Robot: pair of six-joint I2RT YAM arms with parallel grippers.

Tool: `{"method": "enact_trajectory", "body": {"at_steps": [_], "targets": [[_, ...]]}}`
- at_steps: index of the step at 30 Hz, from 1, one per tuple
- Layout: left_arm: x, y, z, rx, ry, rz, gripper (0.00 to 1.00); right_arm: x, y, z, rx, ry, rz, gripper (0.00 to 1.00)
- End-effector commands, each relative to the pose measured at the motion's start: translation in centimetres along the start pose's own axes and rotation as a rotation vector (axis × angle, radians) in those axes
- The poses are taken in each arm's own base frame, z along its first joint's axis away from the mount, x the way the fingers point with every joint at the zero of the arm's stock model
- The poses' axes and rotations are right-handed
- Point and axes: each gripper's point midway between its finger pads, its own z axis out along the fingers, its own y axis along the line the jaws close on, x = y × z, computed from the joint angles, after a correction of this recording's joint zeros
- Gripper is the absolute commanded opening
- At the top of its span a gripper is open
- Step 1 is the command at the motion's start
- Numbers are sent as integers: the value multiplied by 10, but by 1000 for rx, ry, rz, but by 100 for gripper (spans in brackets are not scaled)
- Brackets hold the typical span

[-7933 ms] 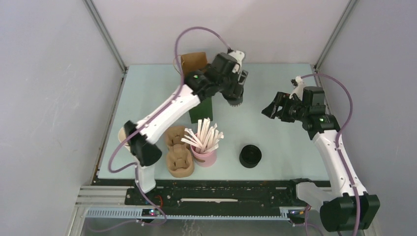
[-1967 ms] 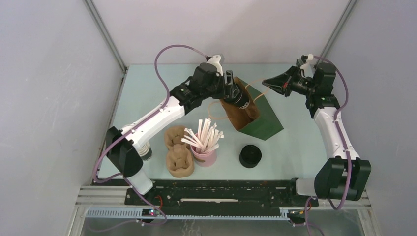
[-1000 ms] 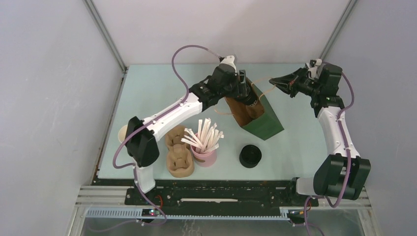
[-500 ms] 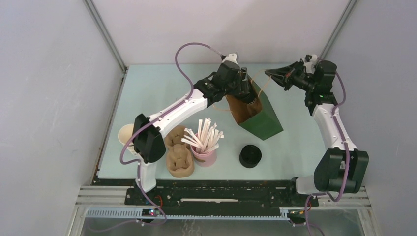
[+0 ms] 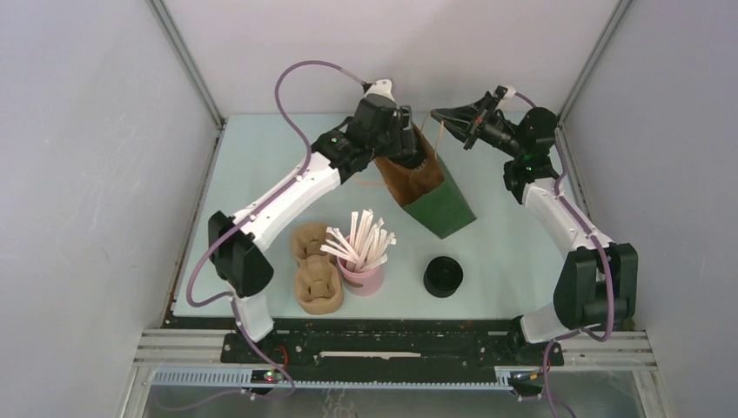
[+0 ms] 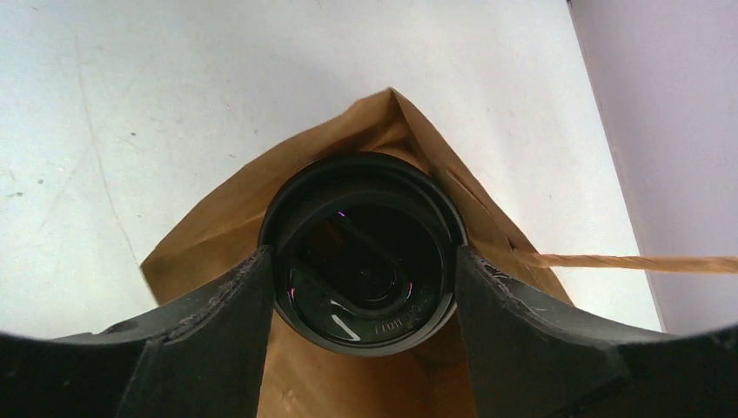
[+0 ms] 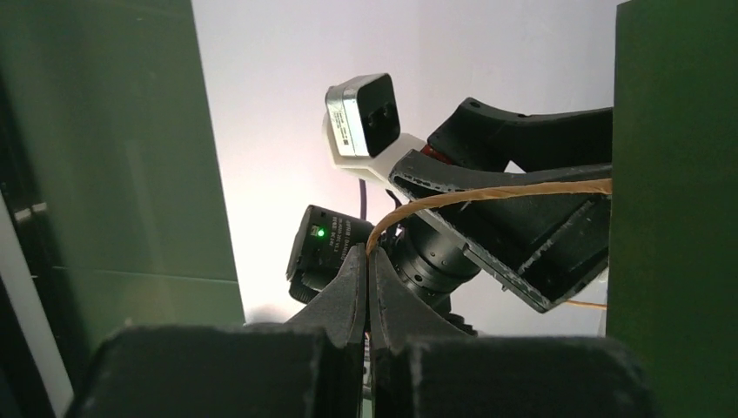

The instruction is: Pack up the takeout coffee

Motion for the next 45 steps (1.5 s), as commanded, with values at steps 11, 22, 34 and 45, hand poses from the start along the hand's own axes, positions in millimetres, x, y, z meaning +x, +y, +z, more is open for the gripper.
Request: {"method": "enact_trajectory", "body": {"at_steps": [11,22,34,45], "targets": [[1,20,-6,-51,4,26,23,7,-14,-22,37,-8,-130,0],[26,33,6,-45,59,-23,23,16,-59,-33,133,66,-317,0],[16,30,24,-35,-35,-219,22,-13,-73,-56,146,-59,-167,0],[35,46,47,-107,-21,-284,22,-29,-74,-67,163,-114,-138,0]]}}
